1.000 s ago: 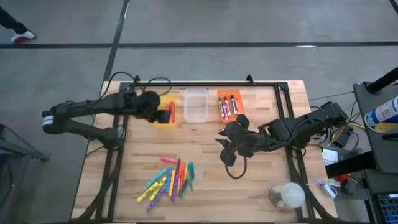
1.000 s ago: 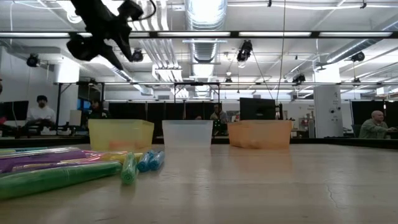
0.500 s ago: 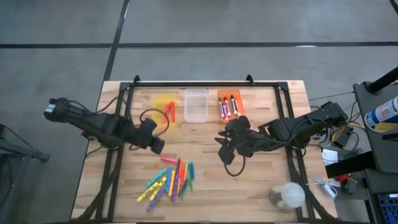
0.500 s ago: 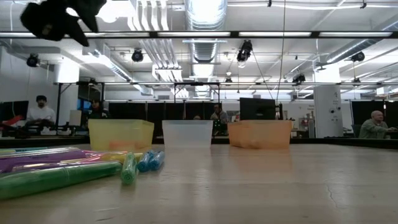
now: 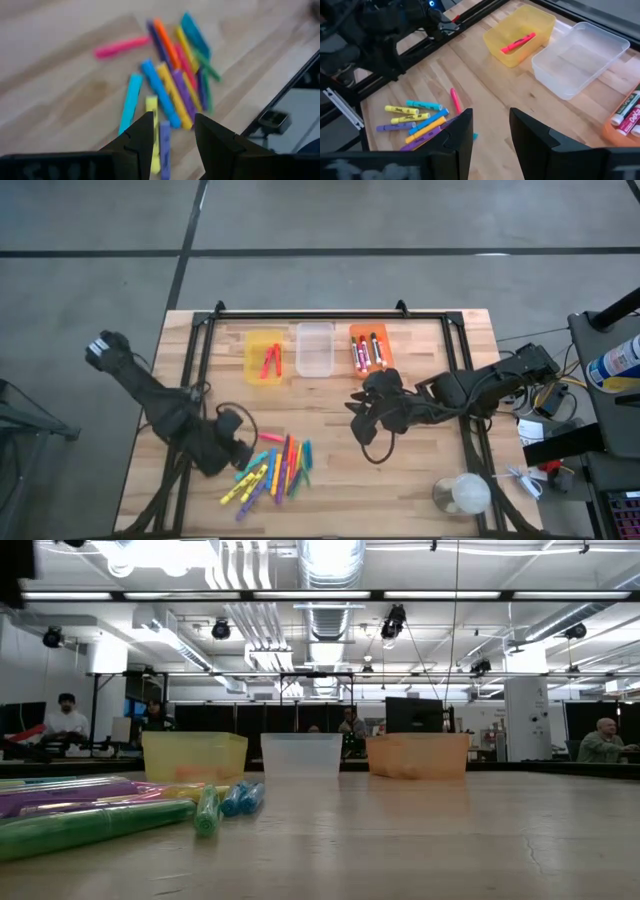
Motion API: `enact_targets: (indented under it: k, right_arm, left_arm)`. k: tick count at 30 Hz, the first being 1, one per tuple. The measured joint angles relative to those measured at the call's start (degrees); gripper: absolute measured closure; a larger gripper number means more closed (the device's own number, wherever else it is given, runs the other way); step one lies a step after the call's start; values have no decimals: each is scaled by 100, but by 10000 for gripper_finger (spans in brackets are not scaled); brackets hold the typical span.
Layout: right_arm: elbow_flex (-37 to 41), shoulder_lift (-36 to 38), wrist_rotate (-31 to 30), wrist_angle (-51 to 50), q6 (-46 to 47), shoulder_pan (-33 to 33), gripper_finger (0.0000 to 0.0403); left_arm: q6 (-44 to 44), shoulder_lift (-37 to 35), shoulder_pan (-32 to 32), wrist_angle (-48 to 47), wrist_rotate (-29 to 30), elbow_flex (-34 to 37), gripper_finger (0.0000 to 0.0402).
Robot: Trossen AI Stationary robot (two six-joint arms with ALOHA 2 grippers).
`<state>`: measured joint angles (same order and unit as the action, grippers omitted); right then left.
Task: Pick & Place Markers
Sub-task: Put the light blue highlighter pen into the yellow bin
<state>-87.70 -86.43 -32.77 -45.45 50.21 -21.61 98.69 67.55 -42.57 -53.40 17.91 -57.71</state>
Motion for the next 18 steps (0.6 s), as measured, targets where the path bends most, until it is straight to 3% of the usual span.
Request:
enact_targets:
  k: [7, 18]
  right_arm:
    - [0, -36, 5, 3, -11, -28, 282]
    - [0, -39, 17, 30, -108, -77, 282]
  left_arm:
    - [426, 835, -497, 277, -109, 2, 266]
    - [-127, 1800, -165, 240, -648, 137, 266]
